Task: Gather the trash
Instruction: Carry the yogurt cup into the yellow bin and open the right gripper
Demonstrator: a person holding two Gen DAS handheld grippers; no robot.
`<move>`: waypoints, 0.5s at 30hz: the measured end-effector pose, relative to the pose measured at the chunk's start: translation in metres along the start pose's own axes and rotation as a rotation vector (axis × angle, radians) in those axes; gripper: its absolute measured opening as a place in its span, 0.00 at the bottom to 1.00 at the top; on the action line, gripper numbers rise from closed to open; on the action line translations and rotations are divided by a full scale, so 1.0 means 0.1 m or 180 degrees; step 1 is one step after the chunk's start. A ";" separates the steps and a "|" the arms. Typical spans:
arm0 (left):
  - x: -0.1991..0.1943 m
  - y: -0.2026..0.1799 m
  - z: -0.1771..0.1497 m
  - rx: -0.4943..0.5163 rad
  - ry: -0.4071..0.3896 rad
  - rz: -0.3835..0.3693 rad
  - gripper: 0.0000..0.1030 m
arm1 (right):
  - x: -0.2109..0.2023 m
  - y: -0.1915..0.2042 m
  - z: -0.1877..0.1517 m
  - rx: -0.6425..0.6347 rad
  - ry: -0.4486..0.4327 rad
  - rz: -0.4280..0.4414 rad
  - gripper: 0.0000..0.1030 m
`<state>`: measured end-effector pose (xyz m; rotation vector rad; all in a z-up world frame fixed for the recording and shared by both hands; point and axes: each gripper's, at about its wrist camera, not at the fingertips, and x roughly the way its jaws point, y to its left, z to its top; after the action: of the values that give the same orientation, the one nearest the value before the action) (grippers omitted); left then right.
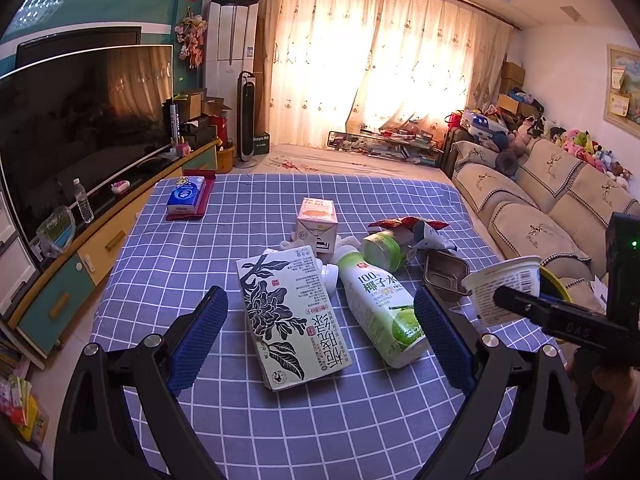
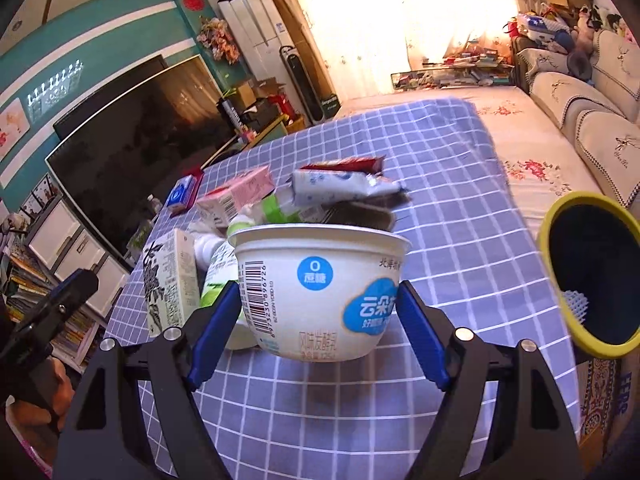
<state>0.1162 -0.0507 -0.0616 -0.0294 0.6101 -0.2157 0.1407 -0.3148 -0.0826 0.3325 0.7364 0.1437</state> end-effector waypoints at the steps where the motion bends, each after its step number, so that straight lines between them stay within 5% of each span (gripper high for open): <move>1: 0.00 -0.02 0.00 0.0009 0.0001 0.0003 0.90 | -0.03 -0.04 0.01 0.0018 -0.0024 -0.0016 0.72; 9: 0.09 -0.23 0.03 0.0086 0.0039 0.0028 0.90 | -0.26 -0.70 0.14 0.0247 -0.0228 -0.0370 0.72; 15: 0.21 -0.36 0.01 0.0090 0.0095 0.0039 0.90 | -0.33 -1.64 0.20 0.0641 -0.0305 -0.1065 0.72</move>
<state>0.1261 -0.0905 -0.0694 0.0047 0.6368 -0.2133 0.1323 -0.4813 -0.1045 0.3997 0.7031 -0.2628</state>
